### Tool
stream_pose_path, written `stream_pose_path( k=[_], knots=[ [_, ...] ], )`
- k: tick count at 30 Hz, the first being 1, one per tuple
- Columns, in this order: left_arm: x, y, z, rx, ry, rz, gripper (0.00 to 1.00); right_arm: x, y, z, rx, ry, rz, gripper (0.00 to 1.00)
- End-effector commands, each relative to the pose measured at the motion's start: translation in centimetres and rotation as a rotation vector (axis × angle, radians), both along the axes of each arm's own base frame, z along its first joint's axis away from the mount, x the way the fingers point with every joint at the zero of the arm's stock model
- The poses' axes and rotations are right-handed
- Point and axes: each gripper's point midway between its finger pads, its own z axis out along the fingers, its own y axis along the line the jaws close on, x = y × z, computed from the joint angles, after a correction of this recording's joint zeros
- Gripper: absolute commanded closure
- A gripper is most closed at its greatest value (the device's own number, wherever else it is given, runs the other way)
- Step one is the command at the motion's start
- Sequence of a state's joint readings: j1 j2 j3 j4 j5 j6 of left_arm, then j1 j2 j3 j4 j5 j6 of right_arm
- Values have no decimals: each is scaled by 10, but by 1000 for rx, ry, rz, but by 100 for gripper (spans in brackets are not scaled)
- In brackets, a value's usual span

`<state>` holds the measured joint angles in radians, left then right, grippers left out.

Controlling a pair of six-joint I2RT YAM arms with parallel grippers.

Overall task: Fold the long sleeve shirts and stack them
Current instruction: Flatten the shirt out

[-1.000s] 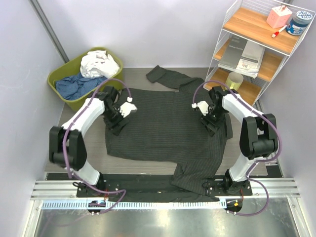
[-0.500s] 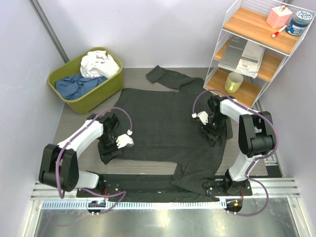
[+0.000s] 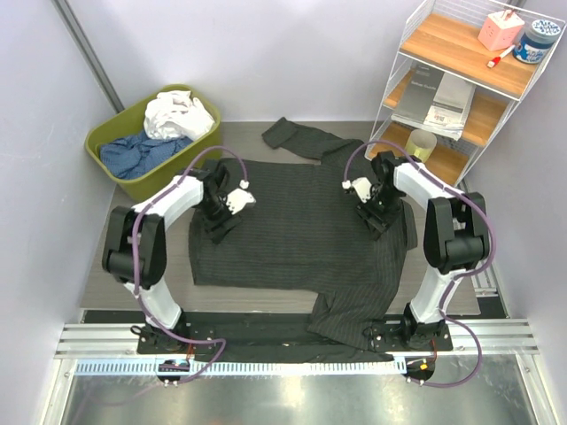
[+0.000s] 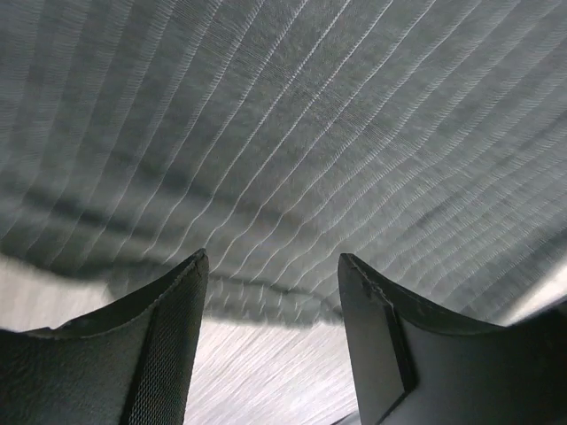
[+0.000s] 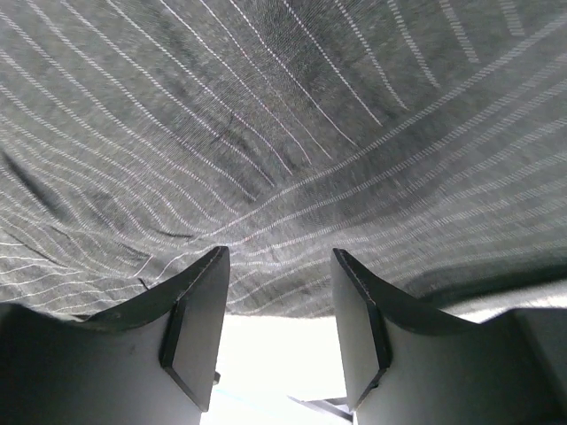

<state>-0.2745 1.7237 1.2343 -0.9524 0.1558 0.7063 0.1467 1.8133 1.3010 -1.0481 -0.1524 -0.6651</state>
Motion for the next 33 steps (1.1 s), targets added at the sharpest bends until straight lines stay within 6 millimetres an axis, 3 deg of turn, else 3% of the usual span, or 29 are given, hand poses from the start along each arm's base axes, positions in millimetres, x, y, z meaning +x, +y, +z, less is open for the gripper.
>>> stream_pose_path(
  k=[1, 6, 11, 17, 22, 23, 26, 27, 29, 30, 31, 33],
  knots=[
    [-2, 10, -21, 48, -3, 37, 40, 0, -4, -15, -21, 31, -14, 46],
    [-33, 35, -40, 146, 38, -14, 44, -16, -3, -40, -34, 75, -16, 46],
    [-62, 49, -49, 167, 99, -25, 46, -2, 5, -51, -35, 52, -21, 47],
    [-47, 42, -50, 144, 80, 40, 45, 32, 16, -38, -30, -24, -25, 45],
    [-40, 36, -50, 126, 93, 55, 45, 36, 8, -35, -62, -17, -3, 45],
    [-44, 35, -46, 118, 105, 58, 44, 35, 10, -26, -39, -35, 11, 45],
    [-49, 18, -16, 13, 90, 52, 41, 23, 8, -1, 20, -50, 15, 45],
    [-51, 15, -8, -11, 81, 44, 40, 14, 10, 23, 64, -85, 59, 45],
    [-67, 7, 15, -85, 74, -19, 36, -13, 8, 34, 123, -81, 109, 44],
    [-77, 8, 17, -91, 78, -38, 34, -29, 5, 54, 130, -140, 206, 44],
    [-83, 8, 21, -103, 69, -56, 33, -56, 2, 45, 136, -97, 245, 44],
    [-103, 13, 27, -105, 68, -109, 30, -86, 2, 60, 170, -168, 361, 45]
  ],
)
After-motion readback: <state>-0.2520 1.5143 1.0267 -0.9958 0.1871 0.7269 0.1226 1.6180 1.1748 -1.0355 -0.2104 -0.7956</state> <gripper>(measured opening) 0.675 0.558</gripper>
